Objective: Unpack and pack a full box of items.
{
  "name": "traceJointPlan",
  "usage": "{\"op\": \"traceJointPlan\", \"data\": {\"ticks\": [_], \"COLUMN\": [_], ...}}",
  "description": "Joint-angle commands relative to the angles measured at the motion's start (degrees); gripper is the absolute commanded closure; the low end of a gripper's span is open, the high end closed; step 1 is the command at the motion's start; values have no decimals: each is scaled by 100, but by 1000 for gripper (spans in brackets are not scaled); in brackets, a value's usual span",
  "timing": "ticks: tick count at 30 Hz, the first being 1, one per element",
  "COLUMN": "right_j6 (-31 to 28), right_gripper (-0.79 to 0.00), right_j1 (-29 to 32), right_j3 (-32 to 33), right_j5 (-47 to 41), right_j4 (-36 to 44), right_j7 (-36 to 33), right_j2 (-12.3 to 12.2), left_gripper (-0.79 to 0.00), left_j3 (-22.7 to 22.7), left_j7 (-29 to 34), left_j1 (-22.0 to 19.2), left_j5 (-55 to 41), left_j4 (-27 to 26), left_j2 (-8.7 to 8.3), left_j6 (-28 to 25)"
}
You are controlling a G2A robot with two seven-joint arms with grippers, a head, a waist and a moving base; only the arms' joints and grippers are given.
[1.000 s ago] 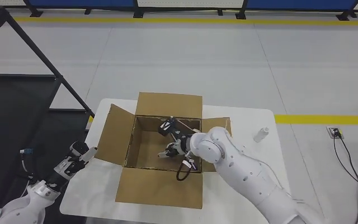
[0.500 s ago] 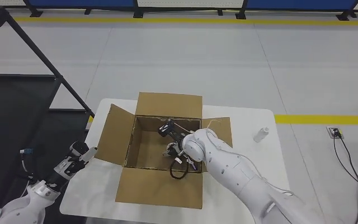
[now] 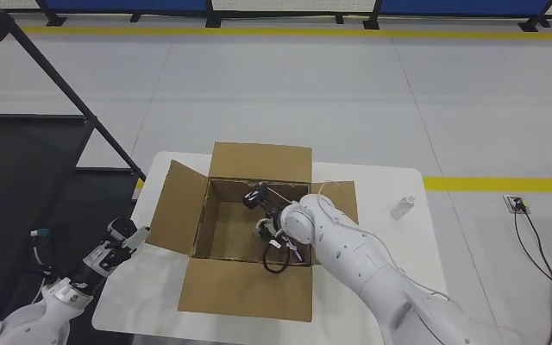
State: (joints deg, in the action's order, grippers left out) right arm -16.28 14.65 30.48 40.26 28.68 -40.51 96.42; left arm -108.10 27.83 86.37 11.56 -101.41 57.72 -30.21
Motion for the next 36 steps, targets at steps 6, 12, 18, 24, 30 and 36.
{"op": "traceJointPlan", "data": {"ticks": [6,12,18,24,30,36], "right_j6": [-536,-570,-103,160,330,697], "right_gripper": [0,0,0,0,0,0], "right_j1": [-148,27,1060,2788,3779,4184], "right_j3": [386,928,2093,3632,4594,5303], "right_j5": [-246,-33,589,1095,1254,1080], "right_j4": [256,1259,3476,6181,7231,7038], "right_j7": [87,-26,-439,-1208,-1242,-1319], "right_j2": [-142,-547,-1223,-1770,-1980,-2089], "left_gripper": [-785,-785,-785,-785,-785,-785], "left_j3": [0,0,0,0,0,0], "left_j7": [0,0,0,0,0,0], "left_j1": [0,0,0,0,0,0], "left_j5": [0,0,0,0,0,0], "left_j4": [0,0,0,0,0,0], "left_j2": [0,0,0,0,0,0], "left_j6": [0,0,0,0,0,0]}}
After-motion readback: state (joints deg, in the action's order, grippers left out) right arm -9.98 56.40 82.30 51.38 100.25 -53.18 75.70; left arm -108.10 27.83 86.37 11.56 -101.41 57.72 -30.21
